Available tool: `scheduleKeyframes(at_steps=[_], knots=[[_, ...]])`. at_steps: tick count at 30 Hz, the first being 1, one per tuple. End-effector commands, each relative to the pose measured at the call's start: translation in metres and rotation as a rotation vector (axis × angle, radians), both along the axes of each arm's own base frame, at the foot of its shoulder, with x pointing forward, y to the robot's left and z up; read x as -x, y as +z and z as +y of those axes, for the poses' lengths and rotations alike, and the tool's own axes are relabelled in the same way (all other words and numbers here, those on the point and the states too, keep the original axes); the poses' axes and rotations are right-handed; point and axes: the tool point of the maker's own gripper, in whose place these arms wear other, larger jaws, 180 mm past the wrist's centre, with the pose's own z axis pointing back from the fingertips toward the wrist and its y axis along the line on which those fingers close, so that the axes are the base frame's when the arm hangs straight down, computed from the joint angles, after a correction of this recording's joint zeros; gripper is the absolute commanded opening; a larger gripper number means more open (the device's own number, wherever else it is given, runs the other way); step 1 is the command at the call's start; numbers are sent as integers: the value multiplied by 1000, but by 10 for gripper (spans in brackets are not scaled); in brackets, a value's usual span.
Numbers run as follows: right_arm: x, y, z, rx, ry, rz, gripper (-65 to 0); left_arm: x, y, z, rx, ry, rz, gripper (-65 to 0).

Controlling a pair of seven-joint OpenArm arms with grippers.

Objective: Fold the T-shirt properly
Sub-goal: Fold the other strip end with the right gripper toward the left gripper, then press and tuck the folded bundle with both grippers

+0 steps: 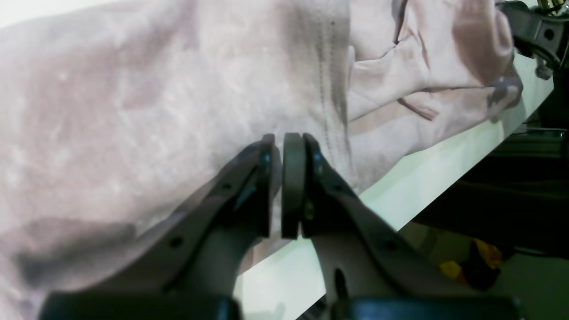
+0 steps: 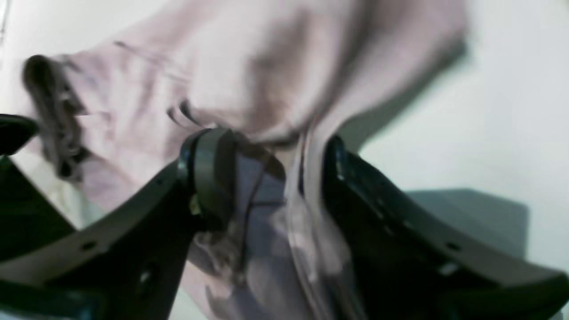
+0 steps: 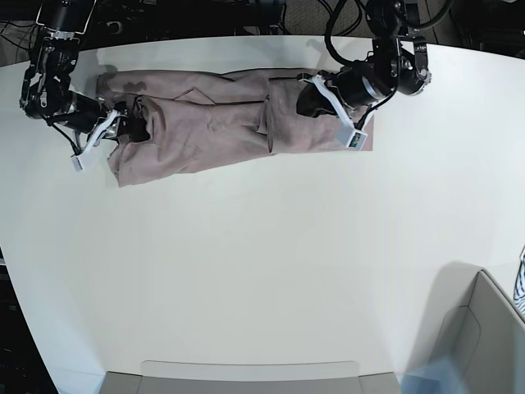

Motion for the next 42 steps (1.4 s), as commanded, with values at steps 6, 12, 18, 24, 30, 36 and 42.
scheduleKeyframes(at_steps=[6,12,18,24,30,36,42], knots=[[7,-6,12,62,92,32,-488,-6,10,-2,18,-2,-39,-601],[-15,-1,-9,225,86,-27,-650,-8,17,-3,20,-5,-62,-602],[-44,19,-61,376,-16,-74,-650,-14,45,-7,86,-16,-137,-602],[-70,66,-98,604,-157,-144,-650,-21,52,23,117,86,-154,-602],[-65,109,-27,750,-79,-304,-650,-13,42,77,31,221,-127,-602],[-37,101,47,825,41,-305,-650,-14,43,100,-38,215,-135,-602],[-27,93,110,811,178,-358,-650,-11,34,102,-32,219,-106,-602]])
